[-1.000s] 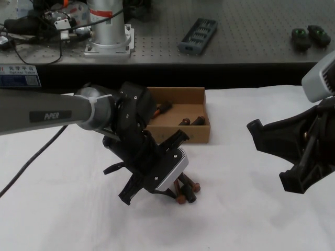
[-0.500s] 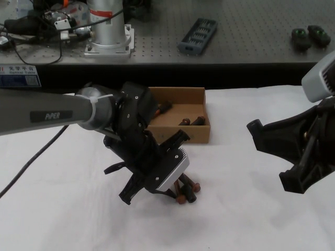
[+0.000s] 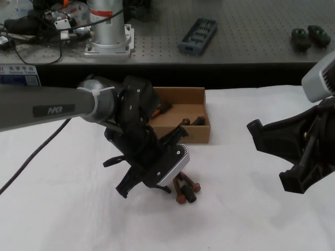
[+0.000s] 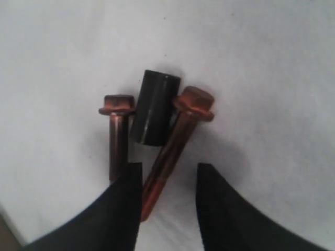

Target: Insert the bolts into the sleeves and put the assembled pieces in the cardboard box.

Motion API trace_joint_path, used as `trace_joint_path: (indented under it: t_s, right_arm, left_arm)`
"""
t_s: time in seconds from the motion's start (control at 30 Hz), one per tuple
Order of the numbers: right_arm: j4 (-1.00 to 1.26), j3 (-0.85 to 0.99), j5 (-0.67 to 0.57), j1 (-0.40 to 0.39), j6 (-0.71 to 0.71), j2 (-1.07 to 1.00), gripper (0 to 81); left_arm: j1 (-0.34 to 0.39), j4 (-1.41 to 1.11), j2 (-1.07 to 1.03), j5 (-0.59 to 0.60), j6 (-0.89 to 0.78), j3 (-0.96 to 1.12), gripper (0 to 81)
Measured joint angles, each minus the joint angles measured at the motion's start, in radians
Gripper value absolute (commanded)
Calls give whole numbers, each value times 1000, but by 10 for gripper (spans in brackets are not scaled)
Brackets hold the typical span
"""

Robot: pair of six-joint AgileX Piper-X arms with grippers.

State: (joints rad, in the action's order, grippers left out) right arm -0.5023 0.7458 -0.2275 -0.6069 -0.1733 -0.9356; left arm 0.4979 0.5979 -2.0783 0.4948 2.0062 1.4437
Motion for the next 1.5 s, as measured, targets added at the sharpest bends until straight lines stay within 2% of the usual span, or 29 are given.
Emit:
trace_joint_path:
  t_s: [0.4,1.5]
  right_arm:
    - [0,0,0,0,0,0,19]
    - [0,0,0,0,0,0,19]
  left_arm:
    - [0,57,-2,49,47,2,224]
    - [13,-7,-28,94,87,6,222]
